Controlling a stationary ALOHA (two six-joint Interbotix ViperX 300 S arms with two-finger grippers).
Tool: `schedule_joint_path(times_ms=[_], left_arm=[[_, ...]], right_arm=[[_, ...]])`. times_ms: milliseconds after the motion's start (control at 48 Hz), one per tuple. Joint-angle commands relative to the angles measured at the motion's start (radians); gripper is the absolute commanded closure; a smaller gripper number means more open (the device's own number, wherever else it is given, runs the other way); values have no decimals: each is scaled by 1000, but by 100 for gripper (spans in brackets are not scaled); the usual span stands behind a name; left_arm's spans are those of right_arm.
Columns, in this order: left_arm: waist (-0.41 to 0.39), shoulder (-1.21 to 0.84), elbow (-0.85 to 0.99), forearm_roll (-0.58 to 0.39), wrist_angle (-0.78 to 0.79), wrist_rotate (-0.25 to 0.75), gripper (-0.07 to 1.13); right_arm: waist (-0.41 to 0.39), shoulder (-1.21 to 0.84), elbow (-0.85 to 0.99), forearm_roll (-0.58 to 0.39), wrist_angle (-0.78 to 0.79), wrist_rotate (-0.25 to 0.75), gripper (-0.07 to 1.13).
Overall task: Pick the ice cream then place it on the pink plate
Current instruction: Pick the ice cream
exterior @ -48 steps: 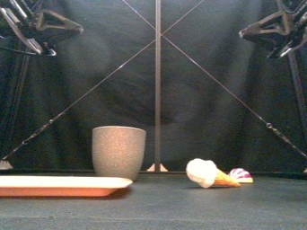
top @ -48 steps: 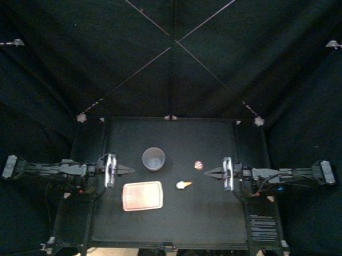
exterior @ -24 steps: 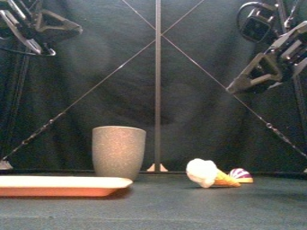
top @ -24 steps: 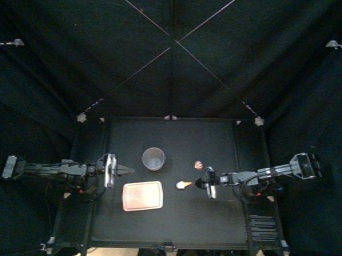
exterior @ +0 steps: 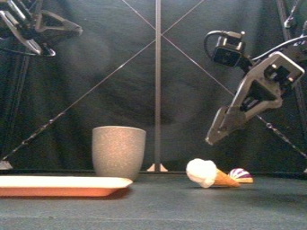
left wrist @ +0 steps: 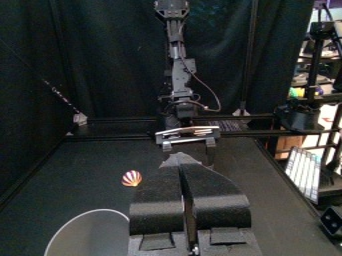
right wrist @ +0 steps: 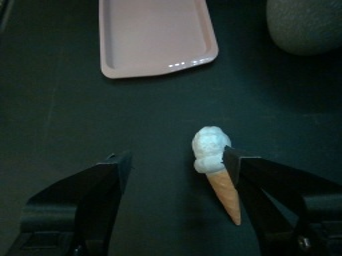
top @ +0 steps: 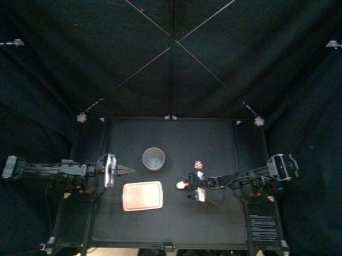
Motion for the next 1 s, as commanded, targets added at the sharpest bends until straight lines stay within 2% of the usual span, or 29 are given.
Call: schedule_joint_path(times_ms=[21, 208, 729, 833, 1000], left_arm=[[2, 2, -11, 2, -9, 2, 109], [2, 2, -9, 2, -9, 2, 109], [2, 2, -9, 2, -3, 2, 109], [2, 2, -9, 2, -3, 2, 109], [2, 2, -9, 2, -3, 2, 109]], right_arm=[[-15, 15, -25, -3, 2, -2, 3], [-69, 61, -28, -6, 8, -3, 3], [-86, 196, -106, -18, 25, -2, 7], [-87, 201, -120, -21, 34, -6, 15], [-92, 198, -146, -37, 49, 2, 43]])
